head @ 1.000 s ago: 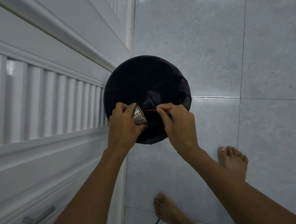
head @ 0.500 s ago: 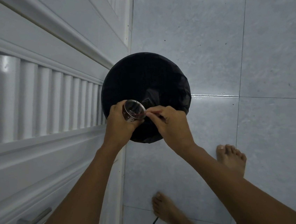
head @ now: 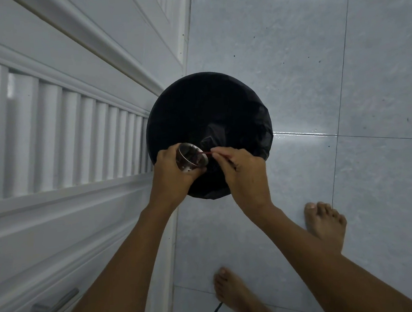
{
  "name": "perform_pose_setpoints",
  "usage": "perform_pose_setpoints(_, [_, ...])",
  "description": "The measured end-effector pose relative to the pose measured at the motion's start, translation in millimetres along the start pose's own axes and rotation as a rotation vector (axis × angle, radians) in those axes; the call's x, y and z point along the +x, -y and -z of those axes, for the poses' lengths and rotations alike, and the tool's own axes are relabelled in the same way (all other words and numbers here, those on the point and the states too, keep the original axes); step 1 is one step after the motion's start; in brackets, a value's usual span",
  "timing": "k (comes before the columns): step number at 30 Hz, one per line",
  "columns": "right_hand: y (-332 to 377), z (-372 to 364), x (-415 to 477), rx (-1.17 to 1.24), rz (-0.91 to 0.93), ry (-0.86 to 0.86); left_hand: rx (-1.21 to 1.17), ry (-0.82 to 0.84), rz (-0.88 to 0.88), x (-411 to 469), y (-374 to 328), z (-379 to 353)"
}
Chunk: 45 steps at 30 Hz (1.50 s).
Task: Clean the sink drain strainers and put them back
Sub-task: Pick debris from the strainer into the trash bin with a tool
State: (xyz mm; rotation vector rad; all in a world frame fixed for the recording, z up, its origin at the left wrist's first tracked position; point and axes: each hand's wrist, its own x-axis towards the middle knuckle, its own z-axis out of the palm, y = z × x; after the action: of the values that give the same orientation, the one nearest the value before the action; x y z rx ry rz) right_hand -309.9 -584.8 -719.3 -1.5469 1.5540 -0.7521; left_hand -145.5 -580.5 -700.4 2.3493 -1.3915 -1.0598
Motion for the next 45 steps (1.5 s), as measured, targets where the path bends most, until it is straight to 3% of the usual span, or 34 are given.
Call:
perform_pose_setpoints(2, [-5,5,1,0.020,-0.046,-0.044,0.017,0.016,0.026,1,3,2])
perform_pose_setpoints(8, [-6,3,-5,0.050,-0.041,0.121,0.029,0.045,-0.006,1,-2,-3])
perform_pose_setpoints(14, [-12,10,0,0.083,-0.125,-0.115,0.034,0.067,0.062,1,0,-5])
perform_pose_setpoints(20, [-12,6,-10,0.084,-0.083,0.127,0.017,0.082,0.069,-7,-7,-11])
perform_pose_setpoints(24, [-14,11,-1,0.028,-0.099,-0.035,0.060,0.025,-0.031,-12,-11,-13])
perform_pose_setpoints(28, [-10,15,-4,0.031,-0.011,-0.001,0.080,-0.032,-0.093,-11,-16,-12])
perform_pose_setpoints(31, [-11,13,-8,-0.028,0.022,0.093,0.072,-0.035,-0.085,-11,-20,-13])
perform_pose_setpoints(37, [-16,17,-9,0.026,-0.003,-0.100,0.050,0.012,0.016,-5,-16,-10])
perform_pose_setpoints(42, [-13,9,-14,0.017,0.023,0.086,0.001,0.056,0.049,-5,-14,-10])
perform_pose_setpoints(45, [-14,10,-7,-0.001,-0.020,-0.011,0.015,0.080,0.041,-7,-12,-8])
